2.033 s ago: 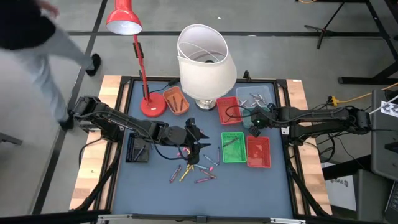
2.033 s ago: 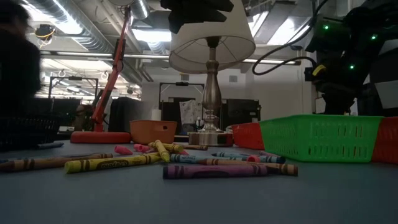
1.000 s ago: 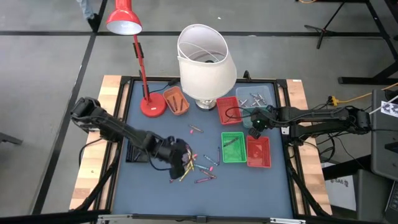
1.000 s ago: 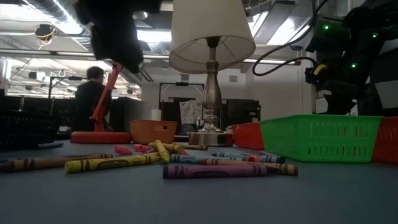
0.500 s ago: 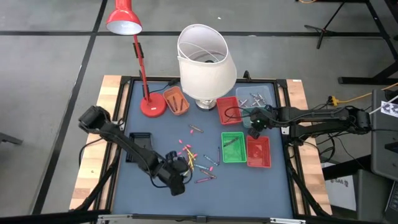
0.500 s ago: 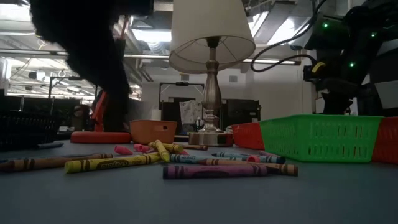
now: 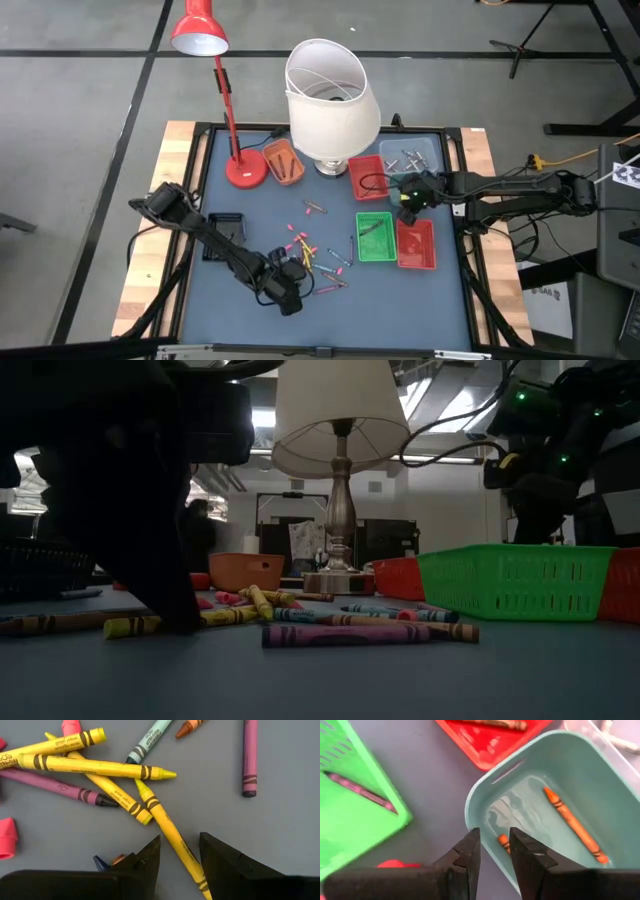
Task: Sort crayons
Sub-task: Put the yellow crayon into the bottom dark orange bin
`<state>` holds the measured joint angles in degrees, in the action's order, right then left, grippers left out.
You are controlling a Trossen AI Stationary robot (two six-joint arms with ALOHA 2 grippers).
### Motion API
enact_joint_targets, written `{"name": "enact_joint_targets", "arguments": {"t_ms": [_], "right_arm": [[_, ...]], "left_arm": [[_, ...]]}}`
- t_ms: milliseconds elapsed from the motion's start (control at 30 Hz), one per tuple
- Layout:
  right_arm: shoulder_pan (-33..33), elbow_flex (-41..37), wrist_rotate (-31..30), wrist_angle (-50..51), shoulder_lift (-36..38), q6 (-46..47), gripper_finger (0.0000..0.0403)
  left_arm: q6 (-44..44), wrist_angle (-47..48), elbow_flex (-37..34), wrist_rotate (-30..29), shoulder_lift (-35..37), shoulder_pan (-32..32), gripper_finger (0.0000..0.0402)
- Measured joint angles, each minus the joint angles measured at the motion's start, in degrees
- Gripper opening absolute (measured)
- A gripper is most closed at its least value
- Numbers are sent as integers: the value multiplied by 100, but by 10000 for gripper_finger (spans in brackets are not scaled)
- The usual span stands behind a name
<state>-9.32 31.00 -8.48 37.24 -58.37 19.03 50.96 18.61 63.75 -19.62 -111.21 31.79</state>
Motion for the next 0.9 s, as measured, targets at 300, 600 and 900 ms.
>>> {"name": "enact_joint_targets", "arguments": {"t_ms": [300,600,900], "right_arm": [[0,2,483,-753,0,-158,101],[0,2,961,-1424,0,-179,101],[0,2,1471,-2106,0,-177,101]], "left_arm": [[-2,8,6,-126,-117,6,117],[-4,-16,-2,-362,-134,4,44],[-48,-134,-11,-380,-139,2,6]]}}
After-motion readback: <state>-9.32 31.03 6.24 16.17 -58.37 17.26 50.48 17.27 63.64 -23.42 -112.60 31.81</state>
